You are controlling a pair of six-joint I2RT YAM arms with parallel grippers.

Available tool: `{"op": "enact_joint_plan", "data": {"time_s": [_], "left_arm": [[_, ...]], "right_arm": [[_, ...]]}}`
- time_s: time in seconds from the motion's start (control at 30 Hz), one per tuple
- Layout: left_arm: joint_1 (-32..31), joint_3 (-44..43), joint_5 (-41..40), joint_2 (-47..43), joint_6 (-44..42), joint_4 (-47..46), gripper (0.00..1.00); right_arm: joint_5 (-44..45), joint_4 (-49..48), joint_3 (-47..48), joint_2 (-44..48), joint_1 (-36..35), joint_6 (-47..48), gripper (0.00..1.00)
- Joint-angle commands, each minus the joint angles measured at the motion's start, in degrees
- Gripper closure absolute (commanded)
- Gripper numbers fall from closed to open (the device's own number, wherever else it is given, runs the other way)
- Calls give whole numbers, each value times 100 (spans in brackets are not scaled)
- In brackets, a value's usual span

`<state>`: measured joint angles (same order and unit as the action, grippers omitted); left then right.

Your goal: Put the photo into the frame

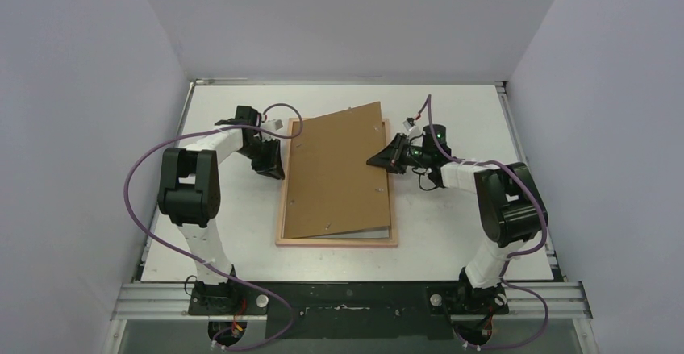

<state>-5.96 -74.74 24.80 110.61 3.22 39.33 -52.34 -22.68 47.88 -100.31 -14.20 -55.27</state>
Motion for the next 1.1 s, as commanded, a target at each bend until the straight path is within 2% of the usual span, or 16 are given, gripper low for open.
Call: {"op": "enact_joint_plan", "data": {"time_s": [0.0, 0.17, 0.2, 0.3, 0.33, 0.4, 0.5, 0.6, 0.83, 1.07], "left_arm": [[-46, 46, 200, 98, -23, -117, 83], [-46, 42, 248, 110, -24, -132, 85], [-46, 39, 255, 110, -19, -136, 85], [-33, 52, 273, 110, -23, -128, 86], [-29, 52, 279, 110, -24, -132, 86], [-7, 45, 272, 128, -32, -144, 87], [30, 6, 312, 190, -8, -127, 88], [24, 3, 331, 168, 11, -136, 89], [24, -23, 337, 179, 25, -119, 89], [24, -23, 369, 207, 38, -131, 89]], "right_arm": [[431, -19, -101, 226, -147, 451, 93], [797, 875, 90, 376, -155, 950, 81], [928, 1111, 214, 425, -156, 1067, 75], [1391, 2013, 571, 587, -194, 1457, 38], [1571, 2328, 725, 618, -247, 1613, 29], [2012, 3057, 1100, 621, -390, 1932, 20], [2698, 3905, 1590, 563, -663, 2265, 13], [3130, 4343, 1824, 564, -789, 2410, 9], [3489, 4672, 2061, 456, -1063, 2467, 7], [4318, 5181, 2441, 284, -1546, 2516, 3]]}}
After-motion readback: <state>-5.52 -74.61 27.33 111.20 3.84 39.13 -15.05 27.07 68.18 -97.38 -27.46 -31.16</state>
